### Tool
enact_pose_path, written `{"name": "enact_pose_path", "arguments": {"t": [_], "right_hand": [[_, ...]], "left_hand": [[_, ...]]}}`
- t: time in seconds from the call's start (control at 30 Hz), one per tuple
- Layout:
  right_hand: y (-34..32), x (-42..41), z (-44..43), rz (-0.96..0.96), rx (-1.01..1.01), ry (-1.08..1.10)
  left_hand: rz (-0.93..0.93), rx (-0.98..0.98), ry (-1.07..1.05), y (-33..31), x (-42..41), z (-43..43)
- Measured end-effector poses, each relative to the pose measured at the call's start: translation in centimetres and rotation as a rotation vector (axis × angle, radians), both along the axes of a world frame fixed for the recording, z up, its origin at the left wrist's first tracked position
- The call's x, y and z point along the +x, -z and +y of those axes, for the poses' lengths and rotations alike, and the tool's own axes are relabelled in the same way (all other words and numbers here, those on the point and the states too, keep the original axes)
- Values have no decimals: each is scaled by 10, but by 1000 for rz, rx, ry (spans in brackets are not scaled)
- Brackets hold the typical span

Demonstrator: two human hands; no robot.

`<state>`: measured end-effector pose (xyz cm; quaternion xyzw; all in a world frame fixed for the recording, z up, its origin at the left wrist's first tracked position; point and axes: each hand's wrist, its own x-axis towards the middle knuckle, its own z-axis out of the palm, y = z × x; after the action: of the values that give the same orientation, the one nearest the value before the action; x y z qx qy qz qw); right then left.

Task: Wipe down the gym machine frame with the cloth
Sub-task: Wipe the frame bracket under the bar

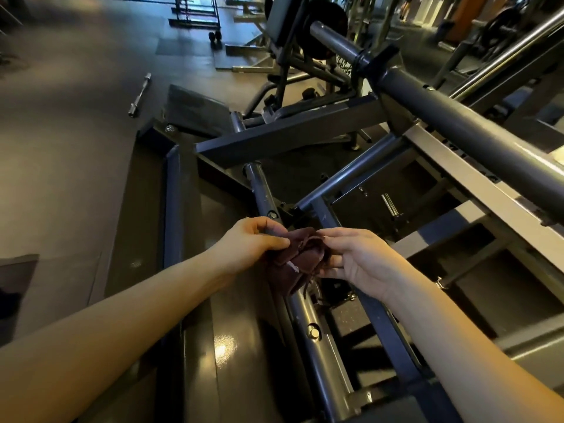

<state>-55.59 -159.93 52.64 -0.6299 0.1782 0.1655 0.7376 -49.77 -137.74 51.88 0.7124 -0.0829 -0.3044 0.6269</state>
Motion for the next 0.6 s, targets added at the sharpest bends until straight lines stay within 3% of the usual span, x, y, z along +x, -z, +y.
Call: {"name": "enact_pose_path", "arguments": {"t": [0.1,0.27,0.6], "right_hand": [[1,1,-3,15,29,129],[-2,3,-2,43,33,208],[-17,-7,-7,-182,44,-26]], "left_hand": [[-72,-90,106,-3,-4,-3],[-354,-4,135,-10,-6,-9],[-496,134,29,-32,7,-2]]}}
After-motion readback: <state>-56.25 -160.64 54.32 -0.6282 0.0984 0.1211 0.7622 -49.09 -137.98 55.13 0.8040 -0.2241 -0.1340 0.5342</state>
